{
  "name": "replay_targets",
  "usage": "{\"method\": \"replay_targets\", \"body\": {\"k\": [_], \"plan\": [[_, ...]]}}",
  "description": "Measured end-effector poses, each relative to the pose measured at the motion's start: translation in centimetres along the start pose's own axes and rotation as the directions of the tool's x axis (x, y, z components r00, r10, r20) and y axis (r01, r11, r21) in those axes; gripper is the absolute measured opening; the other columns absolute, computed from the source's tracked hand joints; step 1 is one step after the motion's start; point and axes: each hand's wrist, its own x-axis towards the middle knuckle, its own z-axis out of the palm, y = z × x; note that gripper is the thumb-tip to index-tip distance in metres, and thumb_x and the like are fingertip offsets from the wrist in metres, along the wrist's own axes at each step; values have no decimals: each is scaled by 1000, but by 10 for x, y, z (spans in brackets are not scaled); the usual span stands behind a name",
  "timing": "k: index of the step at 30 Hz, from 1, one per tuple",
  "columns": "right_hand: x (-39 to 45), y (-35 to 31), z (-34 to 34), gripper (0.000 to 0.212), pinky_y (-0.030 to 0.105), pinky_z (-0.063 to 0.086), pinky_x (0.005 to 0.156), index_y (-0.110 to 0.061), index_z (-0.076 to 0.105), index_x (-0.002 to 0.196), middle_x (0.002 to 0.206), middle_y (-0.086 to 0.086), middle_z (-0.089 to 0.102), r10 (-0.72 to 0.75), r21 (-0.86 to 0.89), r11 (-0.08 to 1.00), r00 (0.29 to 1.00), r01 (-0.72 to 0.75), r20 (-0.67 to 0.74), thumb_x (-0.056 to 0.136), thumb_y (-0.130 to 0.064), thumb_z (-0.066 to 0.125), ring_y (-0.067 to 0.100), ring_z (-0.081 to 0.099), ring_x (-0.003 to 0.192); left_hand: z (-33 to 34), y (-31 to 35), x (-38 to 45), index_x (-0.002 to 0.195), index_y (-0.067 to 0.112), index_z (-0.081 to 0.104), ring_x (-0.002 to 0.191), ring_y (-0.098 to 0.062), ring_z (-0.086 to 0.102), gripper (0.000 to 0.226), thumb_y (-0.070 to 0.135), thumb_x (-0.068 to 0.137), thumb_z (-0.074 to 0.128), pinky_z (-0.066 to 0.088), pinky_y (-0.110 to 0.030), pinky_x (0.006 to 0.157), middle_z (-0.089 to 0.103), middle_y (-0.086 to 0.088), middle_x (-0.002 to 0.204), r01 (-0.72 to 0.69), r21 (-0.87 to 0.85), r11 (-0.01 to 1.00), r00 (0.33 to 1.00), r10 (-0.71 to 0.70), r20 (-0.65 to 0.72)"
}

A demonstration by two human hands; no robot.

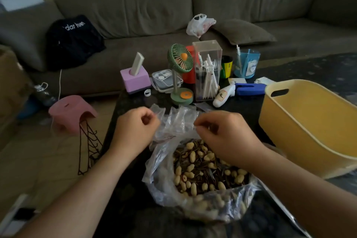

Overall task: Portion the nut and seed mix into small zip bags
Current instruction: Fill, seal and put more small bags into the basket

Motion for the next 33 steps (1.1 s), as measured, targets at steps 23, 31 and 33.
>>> {"method": "replay_targets", "body": {"k": [23,31,33], "plan": [[-24,-31,-9,17,22,60,75,-34,75,106,84,-9,73,138,73,985,972,-154,191,93,-23,72,0,68,80,-19,68,-69,88,34,72,98,-5,56,29,62,88,63,47,-25,84,60,18,95,-404,-129,905,905,416,86],[-21,-37,-26,41,36,66,69,-16,55,112,86,7,78,290,472,782,908,-408,304,85,9,74,25,78,75,-24,56,-66,153,55,15,155,-8,14,109,68,70,85,21,-37,124,18,17,163,-490,-67,869,805,481,347],[-21,-35,-26,36,34,65,70,-10,59,107,86,8,78,258,419,813,896,-404,362,83,12,73,24,77,75,-15,56,-70,157,38,24,158,-18,16,100,62,77,79,17,-41,128,29,8,161,-614,52,788,770,582,261]]}}
